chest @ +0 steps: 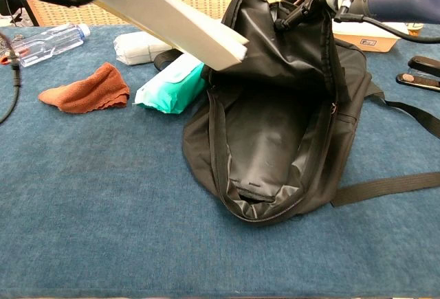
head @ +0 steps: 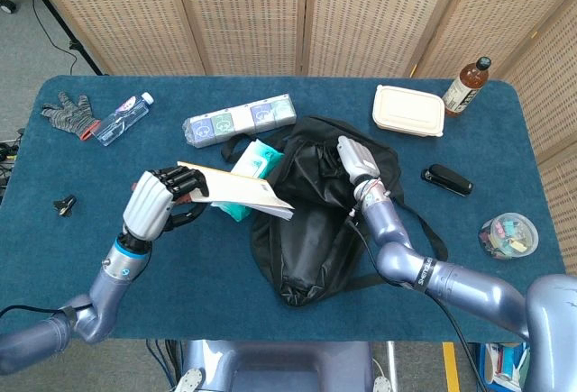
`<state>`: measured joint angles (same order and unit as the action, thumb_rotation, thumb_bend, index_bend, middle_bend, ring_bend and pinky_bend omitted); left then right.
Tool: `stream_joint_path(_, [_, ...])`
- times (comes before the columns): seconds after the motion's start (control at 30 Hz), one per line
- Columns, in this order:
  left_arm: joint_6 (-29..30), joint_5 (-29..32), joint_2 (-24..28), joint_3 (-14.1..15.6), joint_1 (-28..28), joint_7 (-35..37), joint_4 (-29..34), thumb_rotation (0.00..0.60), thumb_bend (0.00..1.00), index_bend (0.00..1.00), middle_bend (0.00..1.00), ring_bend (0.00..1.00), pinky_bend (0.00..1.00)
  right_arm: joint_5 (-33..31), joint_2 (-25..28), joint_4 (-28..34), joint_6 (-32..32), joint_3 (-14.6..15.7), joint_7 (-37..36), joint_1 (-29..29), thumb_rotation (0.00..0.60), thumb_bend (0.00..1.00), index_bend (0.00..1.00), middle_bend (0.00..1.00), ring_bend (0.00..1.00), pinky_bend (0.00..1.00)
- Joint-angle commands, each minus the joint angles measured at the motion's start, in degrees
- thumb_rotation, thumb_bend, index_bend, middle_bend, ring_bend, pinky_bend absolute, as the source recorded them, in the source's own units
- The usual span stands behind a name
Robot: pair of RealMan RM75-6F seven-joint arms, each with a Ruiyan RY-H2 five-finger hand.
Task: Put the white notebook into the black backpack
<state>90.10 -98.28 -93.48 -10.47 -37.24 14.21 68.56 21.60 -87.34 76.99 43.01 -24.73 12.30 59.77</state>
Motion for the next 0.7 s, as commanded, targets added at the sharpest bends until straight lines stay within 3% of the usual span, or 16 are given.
stream_joint_path(0.03, [-1.5,-0.5,-2.0,0.0,-1.7,-1.4,1.3,0.6,0.58,0.82,0.57,0.55,0.75,0.4,0.2,0.2,0.6,0.4,0.2,0.3,0.6,0.59,0.6,0.59,0.5,0.73])
stream_joint_path(0.7, [-1.3,-4.0,-6.2,1.9,-3.5,-7.4,5.8,0.6,0.59,0.82,0.58,0.55,0.75,0.6,1.5,-1.0,0.7,1.1,-0.7,0.5,0.6,0.59,0.6,0.59,0.5,0.73])
